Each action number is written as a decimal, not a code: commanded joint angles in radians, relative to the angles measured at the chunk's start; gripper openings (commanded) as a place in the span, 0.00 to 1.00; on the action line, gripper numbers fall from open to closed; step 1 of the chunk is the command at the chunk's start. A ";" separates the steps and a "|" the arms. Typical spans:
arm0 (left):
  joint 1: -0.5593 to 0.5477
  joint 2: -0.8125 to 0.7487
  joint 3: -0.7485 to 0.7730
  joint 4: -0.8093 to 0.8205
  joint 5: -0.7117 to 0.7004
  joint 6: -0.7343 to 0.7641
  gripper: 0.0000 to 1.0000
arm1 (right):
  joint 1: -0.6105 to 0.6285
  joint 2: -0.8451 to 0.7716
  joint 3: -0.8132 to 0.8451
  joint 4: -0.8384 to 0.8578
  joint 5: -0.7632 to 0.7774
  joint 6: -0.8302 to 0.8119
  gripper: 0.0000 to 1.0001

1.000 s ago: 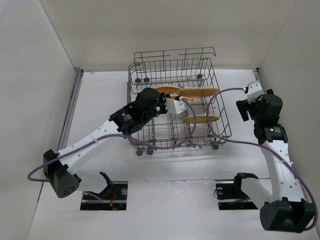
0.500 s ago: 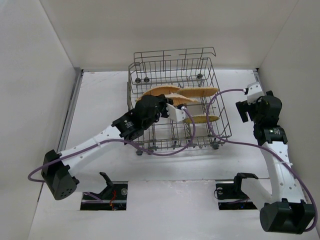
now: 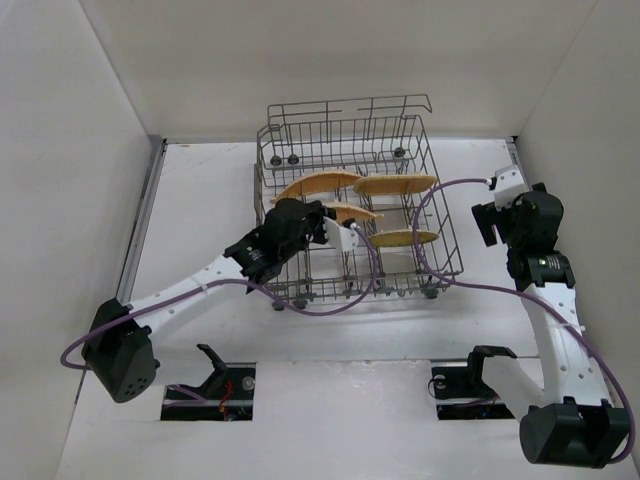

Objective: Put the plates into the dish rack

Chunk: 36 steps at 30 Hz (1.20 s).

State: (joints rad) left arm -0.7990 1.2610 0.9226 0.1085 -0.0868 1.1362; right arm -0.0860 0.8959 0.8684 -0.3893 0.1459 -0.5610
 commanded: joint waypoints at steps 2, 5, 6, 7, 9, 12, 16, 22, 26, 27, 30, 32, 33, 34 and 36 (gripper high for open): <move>0.025 -0.015 0.013 0.138 0.056 -0.006 0.00 | -0.002 -0.012 0.041 0.004 0.030 0.010 1.00; 0.042 -0.009 0.012 0.145 0.087 -0.006 0.00 | -0.001 -0.009 0.044 0.004 0.047 0.015 1.00; 0.047 -0.006 0.012 0.148 0.094 -0.007 0.00 | -0.001 -0.008 0.044 0.003 0.053 0.015 1.00; 0.051 -0.002 0.013 0.151 0.102 -0.007 0.00 | 0.001 -0.006 0.046 0.003 0.060 0.016 1.00; 0.063 0.008 0.013 0.157 0.120 -0.010 0.00 | 0.002 -0.006 0.047 -0.002 0.066 0.019 1.00; 0.082 0.021 0.015 0.169 0.145 -0.012 0.00 | 0.004 -0.005 0.050 -0.010 0.070 0.021 1.00; 0.096 0.037 0.018 0.178 0.170 -0.021 0.00 | 0.004 -0.003 0.053 -0.017 0.078 0.023 1.00; 0.113 0.058 0.018 0.198 0.208 -0.032 0.00 | 0.007 0.009 0.064 -0.028 0.090 0.024 1.00; 0.119 0.069 0.018 0.203 0.228 -0.036 0.00 | 0.007 0.020 0.076 -0.031 0.092 0.026 1.00; 0.119 0.071 0.018 0.203 0.236 -0.038 0.00 | 0.007 0.021 0.078 -0.031 0.092 0.026 1.00; 0.123 0.078 0.016 0.204 0.249 -0.041 0.00 | 0.007 0.026 0.083 -0.033 0.092 0.023 1.00; 0.125 0.086 0.015 0.207 0.257 -0.049 0.00 | 0.007 0.031 0.084 -0.033 0.092 0.023 1.00; 0.125 0.090 0.012 0.212 0.262 -0.052 0.00 | 0.007 0.032 0.086 -0.031 0.092 0.021 1.00; 0.125 0.095 0.010 0.215 0.266 -0.056 0.00 | 0.007 0.034 0.087 -0.031 0.092 0.019 1.00; 0.122 0.107 0.007 0.220 0.271 -0.073 0.00 | 0.007 0.038 0.090 -0.026 0.092 0.016 1.00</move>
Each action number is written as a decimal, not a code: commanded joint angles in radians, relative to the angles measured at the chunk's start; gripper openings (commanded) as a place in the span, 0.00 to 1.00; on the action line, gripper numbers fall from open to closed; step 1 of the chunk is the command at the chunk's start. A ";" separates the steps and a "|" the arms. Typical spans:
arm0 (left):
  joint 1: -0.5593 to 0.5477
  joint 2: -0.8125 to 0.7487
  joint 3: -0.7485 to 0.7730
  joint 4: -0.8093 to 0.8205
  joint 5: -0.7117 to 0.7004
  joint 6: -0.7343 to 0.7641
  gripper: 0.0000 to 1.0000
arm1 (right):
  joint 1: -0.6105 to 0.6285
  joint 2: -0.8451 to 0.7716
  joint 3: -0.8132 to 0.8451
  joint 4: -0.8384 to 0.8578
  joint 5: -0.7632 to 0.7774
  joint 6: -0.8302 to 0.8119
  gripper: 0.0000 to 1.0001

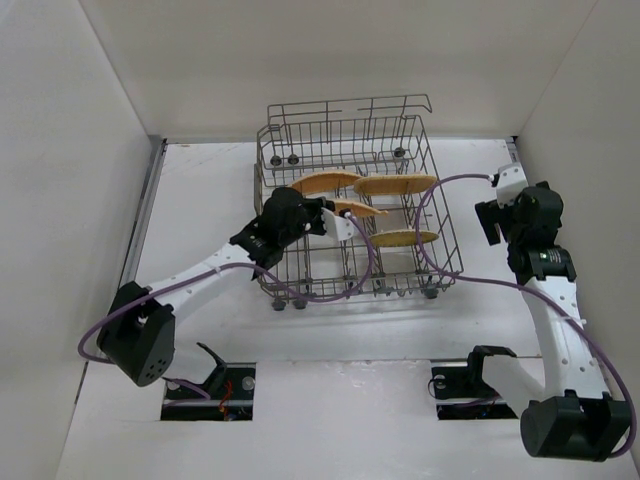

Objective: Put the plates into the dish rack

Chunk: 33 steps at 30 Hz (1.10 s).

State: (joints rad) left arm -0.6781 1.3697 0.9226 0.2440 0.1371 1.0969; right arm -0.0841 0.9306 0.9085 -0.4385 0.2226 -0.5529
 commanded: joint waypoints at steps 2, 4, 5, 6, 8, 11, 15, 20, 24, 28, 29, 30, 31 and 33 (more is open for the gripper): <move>-0.004 0.009 0.004 0.084 0.050 -0.052 0.00 | 0.005 0.010 0.059 0.023 0.015 0.004 1.00; -0.005 0.022 -0.005 0.090 0.055 -0.066 0.00 | 0.005 0.014 0.072 0.021 0.015 -0.010 1.00; -0.007 0.028 -0.013 0.098 0.059 -0.071 0.00 | 0.002 0.017 0.078 0.020 0.015 -0.015 1.00; -0.007 0.035 -0.021 0.109 0.062 -0.074 0.00 | -0.004 0.020 0.084 0.018 0.014 -0.019 1.00; -0.008 0.051 -0.031 0.127 0.064 -0.077 0.00 | -0.009 0.025 0.095 0.015 0.015 -0.028 1.00; -0.007 0.072 -0.042 0.144 0.070 -0.089 0.00 | -0.015 0.028 0.102 0.011 0.015 -0.039 1.00; 0.002 0.098 -0.048 0.150 0.073 -0.103 0.00 | -0.024 0.034 0.112 0.003 0.015 -0.048 1.00; 0.015 0.114 -0.053 0.153 0.073 -0.107 0.00 | -0.035 0.037 0.116 -0.006 0.014 -0.058 1.00; 0.028 0.101 -0.060 0.144 0.071 -0.108 0.00 | -0.038 0.043 0.115 -0.006 0.012 -0.061 1.00; 0.048 0.077 -0.068 0.124 0.068 -0.100 0.00 | -0.032 0.063 0.118 0.000 0.011 -0.055 1.00; 0.053 0.069 -0.070 0.118 0.067 -0.100 0.00 | -0.030 0.069 0.122 0.003 0.011 -0.053 1.00; 0.058 0.063 -0.073 0.112 0.065 -0.097 0.00 | -0.030 0.079 0.125 0.006 0.011 -0.051 1.00; 0.061 0.055 -0.079 0.107 0.064 -0.095 0.00 | -0.030 0.088 0.130 0.010 0.011 -0.050 1.00; 0.067 0.040 -0.091 0.100 0.061 -0.092 0.01 | -0.030 0.103 0.138 0.017 0.011 -0.048 1.00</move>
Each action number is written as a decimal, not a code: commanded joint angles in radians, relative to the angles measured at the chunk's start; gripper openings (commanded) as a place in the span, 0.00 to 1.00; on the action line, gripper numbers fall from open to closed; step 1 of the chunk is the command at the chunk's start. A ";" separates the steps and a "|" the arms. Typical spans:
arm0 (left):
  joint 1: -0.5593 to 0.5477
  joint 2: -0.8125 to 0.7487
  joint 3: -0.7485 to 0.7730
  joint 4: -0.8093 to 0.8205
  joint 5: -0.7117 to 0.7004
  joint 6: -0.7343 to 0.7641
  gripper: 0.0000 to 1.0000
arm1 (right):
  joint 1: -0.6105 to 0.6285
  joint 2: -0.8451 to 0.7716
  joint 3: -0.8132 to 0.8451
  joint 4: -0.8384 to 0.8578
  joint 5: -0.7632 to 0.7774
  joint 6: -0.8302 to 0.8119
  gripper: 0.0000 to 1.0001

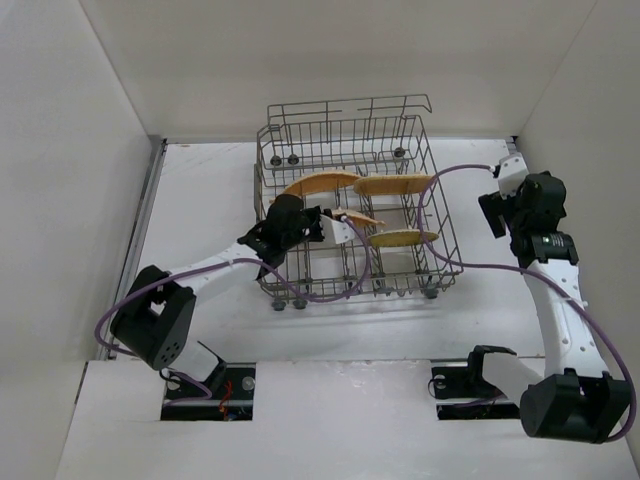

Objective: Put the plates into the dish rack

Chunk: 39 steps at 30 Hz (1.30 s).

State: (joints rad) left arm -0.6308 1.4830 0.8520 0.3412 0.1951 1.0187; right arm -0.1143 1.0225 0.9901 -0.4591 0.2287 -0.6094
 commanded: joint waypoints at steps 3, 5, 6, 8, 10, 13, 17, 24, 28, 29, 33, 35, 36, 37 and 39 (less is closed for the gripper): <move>0.020 -0.087 -0.034 -0.008 -0.005 -0.011 0.01 | 0.003 0.033 0.064 0.053 0.001 0.011 1.00; 0.009 -0.092 -0.045 -0.008 -0.017 -0.011 0.02 | 0.009 0.045 0.068 0.056 0.000 0.014 1.00; 0.006 -0.096 -0.051 -0.007 -0.022 -0.008 0.03 | 0.011 0.048 0.073 0.056 -0.002 0.016 1.00; 0.000 -0.101 -0.062 -0.004 -0.028 -0.008 0.06 | 0.018 0.056 0.081 0.056 -0.002 0.016 1.00; -0.002 -0.110 -0.073 0.010 -0.046 -0.022 0.21 | 0.018 0.057 0.085 0.057 -0.002 0.016 1.00; 0.001 -0.122 -0.062 -0.001 -0.063 -0.069 0.35 | 0.020 0.056 0.085 0.057 -0.006 0.016 1.00; -0.008 -0.142 -0.042 -0.011 -0.088 -0.111 0.68 | 0.026 0.051 0.079 0.060 -0.008 0.017 1.00; -0.048 -0.196 0.004 -0.037 -0.134 -0.118 0.73 | 0.037 0.057 0.067 0.091 -0.019 0.017 1.00; -0.091 -0.222 0.079 -0.073 -0.187 -0.130 0.73 | 0.051 0.062 0.056 0.120 -0.020 0.020 1.00; -0.100 -0.227 0.106 -0.086 -0.204 -0.135 0.73 | 0.057 0.062 0.053 0.131 -0.022 0.022 1.00; -0.138 -0.225 0.254 -0.129 -0.289 -0.157 0.73 | 0.077 0.071 0.042 0.168 -0.026 0.030 1.00; -0.146 -0.214 0.346 -0.159 -0.325 -0.172 0.73 | 0.083 0.076 0.042 0.186 -0.029 0.040 1.00; -0.151 -0.205 0.396 -0.172 -0.348 -0.177 0.73 | 0.086 0.077 0.042 0.197 -0.034 0.048 1.00; -0.151 -0.192 0.447 -0.185 -0.374 -0.184 0.73 | 0.086 0.077 0.044 0.207 -0.043 0.054 1.00; -0.142 -0.155 0.557 -0.226 -0.440 -0.196 0.76 | 0.086 0.082 0.048 0.226 -0.055 0.071 1.00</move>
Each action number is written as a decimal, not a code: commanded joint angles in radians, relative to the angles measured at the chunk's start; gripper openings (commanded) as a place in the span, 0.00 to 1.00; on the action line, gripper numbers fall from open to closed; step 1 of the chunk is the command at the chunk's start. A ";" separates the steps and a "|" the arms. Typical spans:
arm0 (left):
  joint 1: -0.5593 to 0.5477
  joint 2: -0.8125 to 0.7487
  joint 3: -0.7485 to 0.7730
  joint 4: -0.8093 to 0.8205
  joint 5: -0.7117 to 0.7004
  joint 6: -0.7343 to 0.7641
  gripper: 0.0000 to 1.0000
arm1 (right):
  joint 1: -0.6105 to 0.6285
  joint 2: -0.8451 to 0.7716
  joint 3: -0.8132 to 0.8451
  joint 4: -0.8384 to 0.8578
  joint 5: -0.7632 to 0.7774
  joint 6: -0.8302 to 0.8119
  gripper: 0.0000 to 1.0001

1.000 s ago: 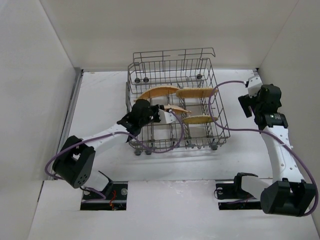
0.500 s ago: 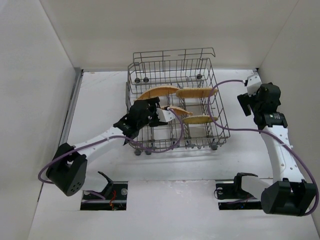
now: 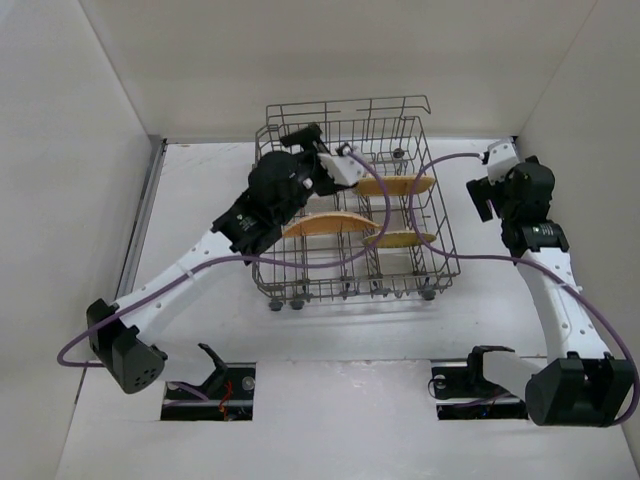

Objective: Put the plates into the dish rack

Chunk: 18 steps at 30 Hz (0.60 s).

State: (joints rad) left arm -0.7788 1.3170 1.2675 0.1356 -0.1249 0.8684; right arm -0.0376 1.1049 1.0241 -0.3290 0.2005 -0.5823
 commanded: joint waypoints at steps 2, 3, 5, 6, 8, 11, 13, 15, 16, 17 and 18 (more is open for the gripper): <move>0.032 0.053 0.249 -0.066 -0.179 -0.074 0.89 | 0.009 0.006 0.021 0.110 -0.038 0.067 1.00; 0.049 0.074 0.301 -0.094 -0.211 -0.097 0.95 | 0.009 0.007 0.024 0.119 -0.044 0.081 1.00; 0.094 0.117 0.399 -0.173 -0.263 -0.158 0.98 | 0.009 0.016 0.033 0.136 -0.064 0.114 1.00; 0.112 0.129 0.432 -0.212 -0.274 -0.186 1.00 | 0.009 0.022 0.042 0.140 -0.073 0.133 1.00; 0.189 0.155 0.501 -0.295 -0.300 -0.285 1.00 | 0.009 0.029 0.060 0.146 -0.096 0.177 1.00; 0.310 0.166 0.520 -0.369 -0.302 -0.425 1.00 | 0.009 0.045 0.094 0.124 -0.154 0.240 1.00; 0.405 0.171 0.495 -0.419 -0.276 -0.523 1.00 | 0.009 0.059 0.119 0.111 -0.194 0.271 1.00; 0.491 0.189 0.469 -0.493 -0.237 -0.615 1.00 | 0.009 0.079 0.145 0.102 -0.200 0.297 1.00; 0.538 0.205 0.460 -0.534 -0.211 -0.650 1.00 | 0.009 0.098 0.158 0.093 -0.190 0.314 1.00; 0.590 0.223 0.448 -0.577 -0.191 -0.704 1.00 | 0.009 0.124 0.178 0.072 -0.179 0.340 1.00; 0.639 0.238 0.428 -0.608 -0.168 -0.754 1.00 | 0.002 0.157 0.207 0.032 -0.174 0.361 1.00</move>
State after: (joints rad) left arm -0.2344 1.5299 1.7302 -0.3191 -0.3435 0.3302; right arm -0.0376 1.2083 1.1481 -0.2726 0.0444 -0.3214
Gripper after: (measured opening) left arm 0.997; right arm 0.999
